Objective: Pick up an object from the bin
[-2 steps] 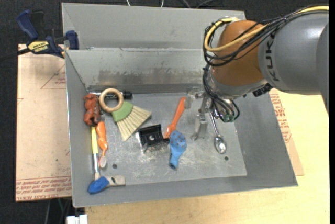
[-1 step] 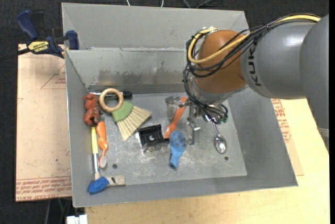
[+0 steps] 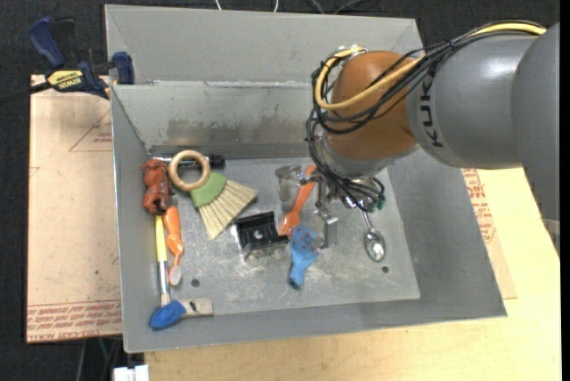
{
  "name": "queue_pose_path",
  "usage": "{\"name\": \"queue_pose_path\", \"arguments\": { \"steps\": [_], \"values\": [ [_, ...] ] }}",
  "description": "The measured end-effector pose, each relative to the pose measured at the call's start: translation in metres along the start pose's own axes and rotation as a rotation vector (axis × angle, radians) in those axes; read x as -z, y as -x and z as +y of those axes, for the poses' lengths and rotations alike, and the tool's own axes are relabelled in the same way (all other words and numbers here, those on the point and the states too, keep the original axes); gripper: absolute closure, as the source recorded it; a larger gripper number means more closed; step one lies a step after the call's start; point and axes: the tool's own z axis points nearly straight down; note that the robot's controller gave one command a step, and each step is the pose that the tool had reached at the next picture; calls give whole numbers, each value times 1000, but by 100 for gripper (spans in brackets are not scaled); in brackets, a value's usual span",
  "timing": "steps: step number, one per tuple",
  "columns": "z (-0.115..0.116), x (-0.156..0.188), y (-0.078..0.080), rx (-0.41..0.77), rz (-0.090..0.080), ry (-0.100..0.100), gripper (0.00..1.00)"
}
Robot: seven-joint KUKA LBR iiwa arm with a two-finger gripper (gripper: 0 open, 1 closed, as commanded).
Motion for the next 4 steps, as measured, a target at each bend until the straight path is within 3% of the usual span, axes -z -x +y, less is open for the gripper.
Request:
{"name": "queue_pose_path", "arguments": {
  "steps": [1, 2, 3, 4],
  "values": [
    [9, 3, 7, 180, -1, 2, 0],
    [2, -19, 12, 115, -4, 1, 0],
    [3, -26, 15, 227, -8, 1, 100],
    [2, -26, 15, 227, -8, 1, 100]
  ]
}}
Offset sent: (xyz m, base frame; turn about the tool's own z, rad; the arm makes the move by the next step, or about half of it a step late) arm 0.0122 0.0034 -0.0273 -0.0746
